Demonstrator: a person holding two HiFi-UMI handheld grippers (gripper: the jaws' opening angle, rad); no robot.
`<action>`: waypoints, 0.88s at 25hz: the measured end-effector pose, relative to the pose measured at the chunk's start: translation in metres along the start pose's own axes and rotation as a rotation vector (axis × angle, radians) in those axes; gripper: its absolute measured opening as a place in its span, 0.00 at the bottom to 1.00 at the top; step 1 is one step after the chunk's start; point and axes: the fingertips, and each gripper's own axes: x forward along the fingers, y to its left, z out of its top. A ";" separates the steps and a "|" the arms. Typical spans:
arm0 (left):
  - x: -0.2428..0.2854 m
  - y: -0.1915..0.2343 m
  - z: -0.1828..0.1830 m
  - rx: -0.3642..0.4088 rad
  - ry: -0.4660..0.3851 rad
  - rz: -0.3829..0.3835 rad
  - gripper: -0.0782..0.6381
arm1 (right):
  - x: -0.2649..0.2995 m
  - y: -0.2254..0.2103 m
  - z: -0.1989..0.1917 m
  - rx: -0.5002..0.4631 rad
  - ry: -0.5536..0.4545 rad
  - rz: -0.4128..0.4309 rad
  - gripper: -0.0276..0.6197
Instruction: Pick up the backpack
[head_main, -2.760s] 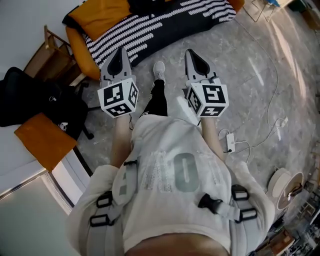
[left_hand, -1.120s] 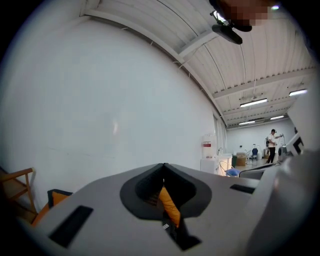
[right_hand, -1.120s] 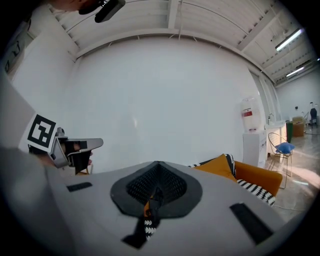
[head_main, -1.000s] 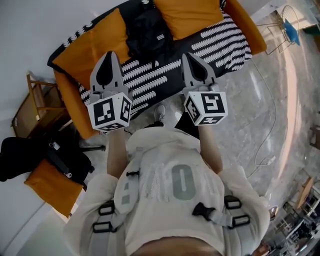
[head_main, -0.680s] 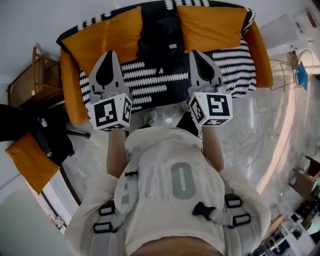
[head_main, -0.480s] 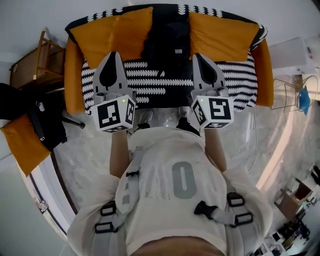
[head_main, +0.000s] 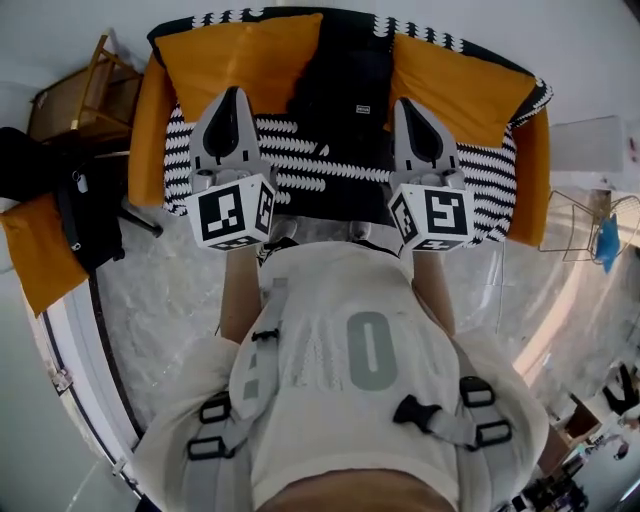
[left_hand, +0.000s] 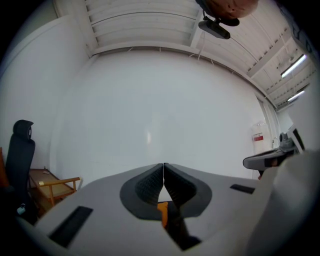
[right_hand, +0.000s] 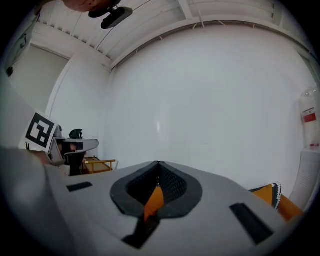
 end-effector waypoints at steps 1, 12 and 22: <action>0.002 0.000 0.001 0.004 -0.001 -0.001 0.14 | 0.001 -0.002 0.001 0.000 -0.003 -0.003 0.05; 0.031 -0.001 -0.009 -0.006 0.034 -0.050 0.14 | 0.020 -0.014 -0.004 0.036 0.001 -0.031 0.05; 0.085 -0.021 -0.050 -0.044 0.052 -0.176 0.23 | 0.071 -0.033 -0.026 0.124 0.008 0.048 0.39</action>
